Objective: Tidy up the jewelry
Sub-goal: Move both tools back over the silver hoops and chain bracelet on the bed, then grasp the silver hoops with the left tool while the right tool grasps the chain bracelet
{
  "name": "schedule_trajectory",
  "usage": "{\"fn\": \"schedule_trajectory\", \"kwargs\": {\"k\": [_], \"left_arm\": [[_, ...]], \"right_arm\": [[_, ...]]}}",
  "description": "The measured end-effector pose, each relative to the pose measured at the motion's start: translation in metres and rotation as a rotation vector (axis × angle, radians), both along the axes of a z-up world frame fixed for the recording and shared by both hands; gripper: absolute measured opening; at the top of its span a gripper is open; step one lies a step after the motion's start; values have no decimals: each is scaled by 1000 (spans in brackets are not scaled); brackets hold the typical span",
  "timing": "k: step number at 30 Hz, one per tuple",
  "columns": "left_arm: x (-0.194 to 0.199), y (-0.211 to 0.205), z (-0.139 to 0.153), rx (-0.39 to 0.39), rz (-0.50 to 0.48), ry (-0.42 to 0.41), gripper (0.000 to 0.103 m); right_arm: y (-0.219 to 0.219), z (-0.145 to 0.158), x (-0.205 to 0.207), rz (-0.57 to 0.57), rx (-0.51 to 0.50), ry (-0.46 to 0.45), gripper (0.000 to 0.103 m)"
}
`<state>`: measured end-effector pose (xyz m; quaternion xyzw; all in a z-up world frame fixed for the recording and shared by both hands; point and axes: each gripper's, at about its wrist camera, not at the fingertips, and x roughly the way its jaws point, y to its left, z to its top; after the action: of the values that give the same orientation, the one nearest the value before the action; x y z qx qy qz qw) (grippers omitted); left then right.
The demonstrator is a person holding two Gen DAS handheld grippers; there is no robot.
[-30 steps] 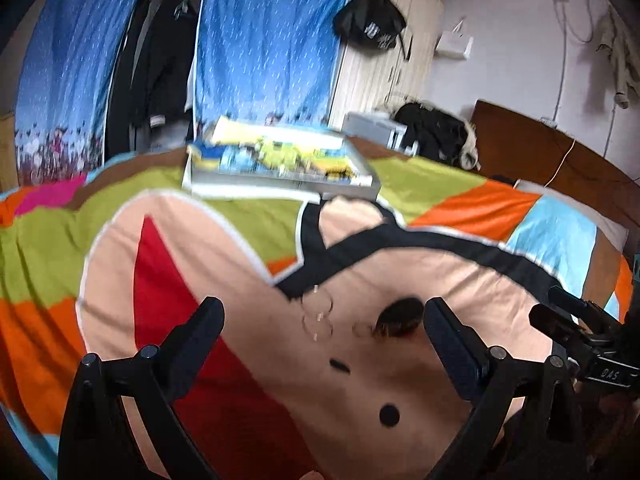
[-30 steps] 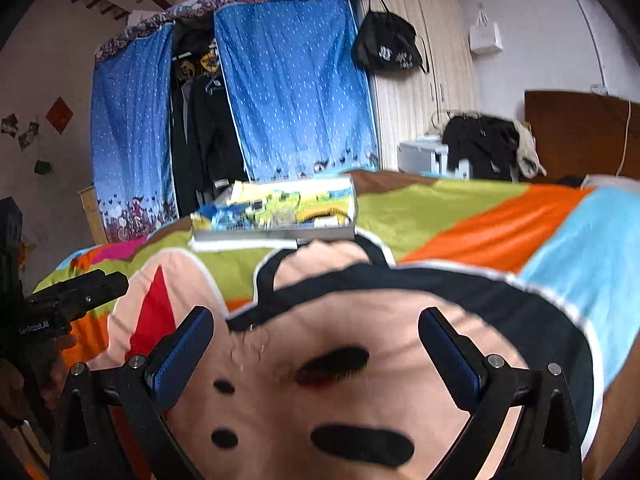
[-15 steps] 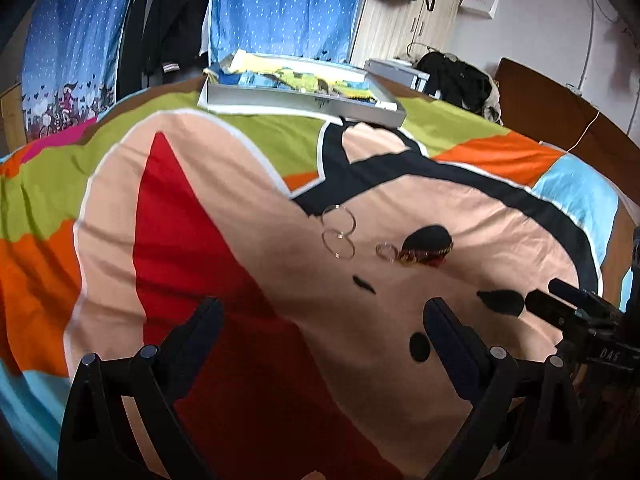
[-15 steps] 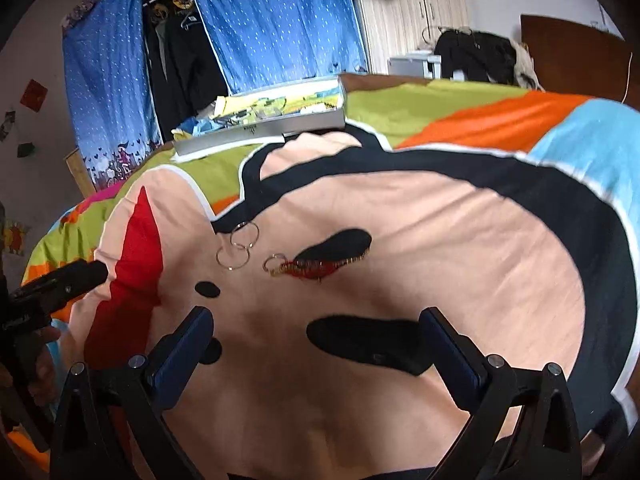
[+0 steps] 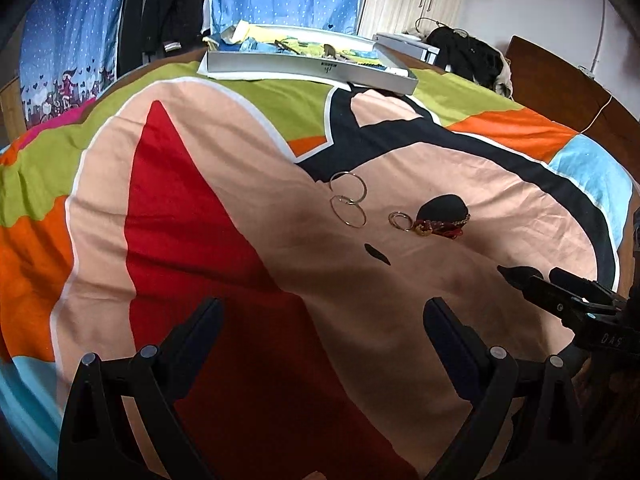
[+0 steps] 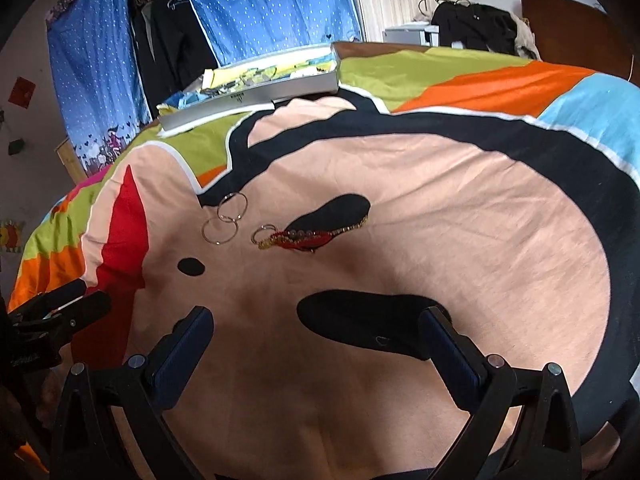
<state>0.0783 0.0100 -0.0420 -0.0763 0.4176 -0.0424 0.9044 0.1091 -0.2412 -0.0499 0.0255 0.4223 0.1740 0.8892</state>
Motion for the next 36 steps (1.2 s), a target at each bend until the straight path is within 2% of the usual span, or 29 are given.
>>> {"fn": "schedule_trajectory", "kwargs": {"k": [6, 19, 30, 32, 33, 36], "left_arm": [[11, 2, -1, -20, 8, 17, 98], [53, 5, -7, -1, -18, 25, 98], [102, 9, -21, -14, -70, 51, 97], [113, 9, -23, -17, -82, 49, 94], [117, 9, -24, -15, -88, 51, 89], [131, 7, -30, -7, -121, 74, 69]], "right_arm": [[1, -7, 7, 5, 0, 21, 103], [-4, -16, 30, 2, -32, 28, 103], [3, -15, 57, 105, 10, -22, 103], [8, -20, 64, 129, 10, -23, 103], [10, -21, 67, 137, 8, -24, 101], [17, -28, 76, 167, -1, -18, 87]]}}
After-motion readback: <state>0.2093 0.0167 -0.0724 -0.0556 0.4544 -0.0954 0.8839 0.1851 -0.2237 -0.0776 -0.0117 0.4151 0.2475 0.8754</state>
